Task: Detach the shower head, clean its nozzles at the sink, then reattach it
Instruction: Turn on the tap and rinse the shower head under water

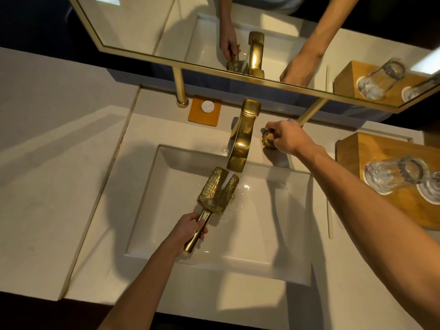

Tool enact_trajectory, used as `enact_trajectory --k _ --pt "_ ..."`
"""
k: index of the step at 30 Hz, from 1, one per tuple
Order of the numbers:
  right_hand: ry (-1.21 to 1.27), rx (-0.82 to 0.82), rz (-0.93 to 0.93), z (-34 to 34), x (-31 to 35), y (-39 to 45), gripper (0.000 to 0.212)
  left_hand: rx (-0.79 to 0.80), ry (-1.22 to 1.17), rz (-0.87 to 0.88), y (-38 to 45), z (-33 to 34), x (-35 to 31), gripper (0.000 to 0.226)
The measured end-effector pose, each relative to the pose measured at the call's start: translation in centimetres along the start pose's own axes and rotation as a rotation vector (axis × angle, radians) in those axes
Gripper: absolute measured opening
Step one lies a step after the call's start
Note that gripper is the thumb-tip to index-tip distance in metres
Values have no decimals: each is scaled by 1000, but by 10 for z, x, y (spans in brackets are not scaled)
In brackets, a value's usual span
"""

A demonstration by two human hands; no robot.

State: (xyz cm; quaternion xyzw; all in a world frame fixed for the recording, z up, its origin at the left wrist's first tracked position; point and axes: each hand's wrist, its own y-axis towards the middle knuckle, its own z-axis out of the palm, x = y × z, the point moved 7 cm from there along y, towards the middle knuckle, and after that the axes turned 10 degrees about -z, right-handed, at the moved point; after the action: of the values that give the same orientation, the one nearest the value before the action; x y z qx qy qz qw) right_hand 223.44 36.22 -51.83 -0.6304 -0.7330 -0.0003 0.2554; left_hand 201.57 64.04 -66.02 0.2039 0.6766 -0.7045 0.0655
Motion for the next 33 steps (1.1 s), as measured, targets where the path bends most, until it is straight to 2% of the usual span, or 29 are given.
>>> enact_trajectory --k 7,12,15,21,27,30,33 --pt "37 -56 13 4 -5 0 33 8 -26 0 -3 5 1 16" --pt "82 -182 68 4 1 0 25 6 -32 5 -6 9 0 16" --pt "80 -237 182 3 2 0 34 3 -36 9 -7 11 0 17" --pt "-24 -127 246 -2 2 11 37 2 -46 26 -13 10 -2 17" --pt "69 -173 294 0 -3 12 38 8 -52 43 -13 10 -3 18" --pt "202 -255 324 6 -14 9 42 7 -47 44 -14 9 -4 18" --pt "231 -298 286 11 -16 2 46 6 -37 45 -18 8 -6 17"
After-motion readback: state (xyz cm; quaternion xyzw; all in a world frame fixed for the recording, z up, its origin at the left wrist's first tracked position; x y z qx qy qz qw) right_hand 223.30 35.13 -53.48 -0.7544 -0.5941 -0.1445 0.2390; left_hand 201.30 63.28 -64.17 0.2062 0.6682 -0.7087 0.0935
